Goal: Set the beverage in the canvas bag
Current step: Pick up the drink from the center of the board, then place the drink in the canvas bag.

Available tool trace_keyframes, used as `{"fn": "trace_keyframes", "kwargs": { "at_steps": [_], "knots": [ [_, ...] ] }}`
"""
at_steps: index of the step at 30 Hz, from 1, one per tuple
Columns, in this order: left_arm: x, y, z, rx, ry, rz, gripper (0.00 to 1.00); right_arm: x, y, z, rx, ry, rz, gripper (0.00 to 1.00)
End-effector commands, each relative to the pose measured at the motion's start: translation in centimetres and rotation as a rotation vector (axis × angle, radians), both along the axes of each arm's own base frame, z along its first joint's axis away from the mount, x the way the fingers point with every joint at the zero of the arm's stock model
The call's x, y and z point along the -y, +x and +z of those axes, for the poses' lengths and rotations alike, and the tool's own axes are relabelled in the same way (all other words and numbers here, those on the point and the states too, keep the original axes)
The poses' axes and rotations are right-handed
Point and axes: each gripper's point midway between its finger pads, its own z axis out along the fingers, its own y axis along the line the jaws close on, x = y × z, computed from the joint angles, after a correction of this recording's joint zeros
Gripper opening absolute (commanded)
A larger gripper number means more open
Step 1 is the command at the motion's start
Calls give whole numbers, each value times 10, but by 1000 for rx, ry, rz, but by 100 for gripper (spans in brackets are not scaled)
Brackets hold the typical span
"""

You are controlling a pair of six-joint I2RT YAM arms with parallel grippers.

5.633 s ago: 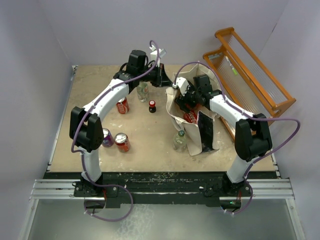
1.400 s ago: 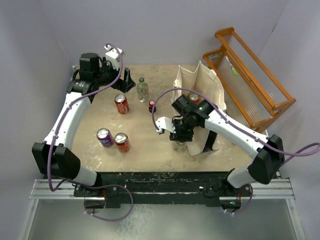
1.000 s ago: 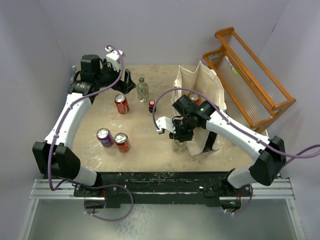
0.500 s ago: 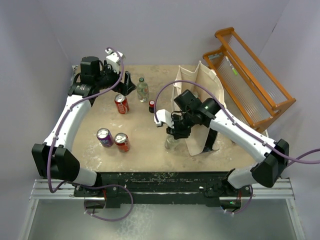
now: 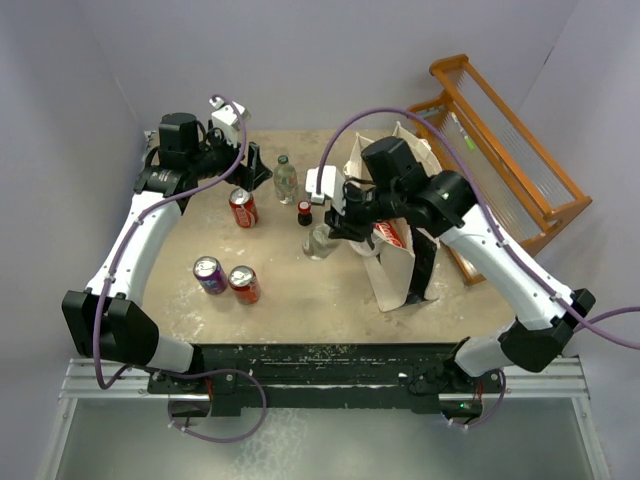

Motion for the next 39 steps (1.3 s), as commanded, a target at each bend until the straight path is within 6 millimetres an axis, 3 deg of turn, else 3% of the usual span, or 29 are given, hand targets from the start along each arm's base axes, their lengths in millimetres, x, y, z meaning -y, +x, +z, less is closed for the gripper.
{"fn": "trace_keyframes", "kwargs": {
  "at_steps": [1,9,15,19,28,32,39],
  "knots": [
    [1,0,22,81,-7,-25,92,-14,5,93,156,219,-19,0],
    [2,0,19,69,-12,-27,91,6,23,170,308,334,-188,0],
    [3,0,20,64,-21,-31,90,31,41,210,350,419,-365,0],
    [7,-1,19,54,-35,-45,90,52,55,224,387,445,-480,0],
    [26,6,19,37,-81,-90,89,114,93,229,466,418,-755,0],
    [48,4,30,80,-87,-141,89,134,107,212,452,372,-819,0],
    [106,-7,53,103,-127,-268,89,155,117,167,373,309,-852,0]
  ]
}}
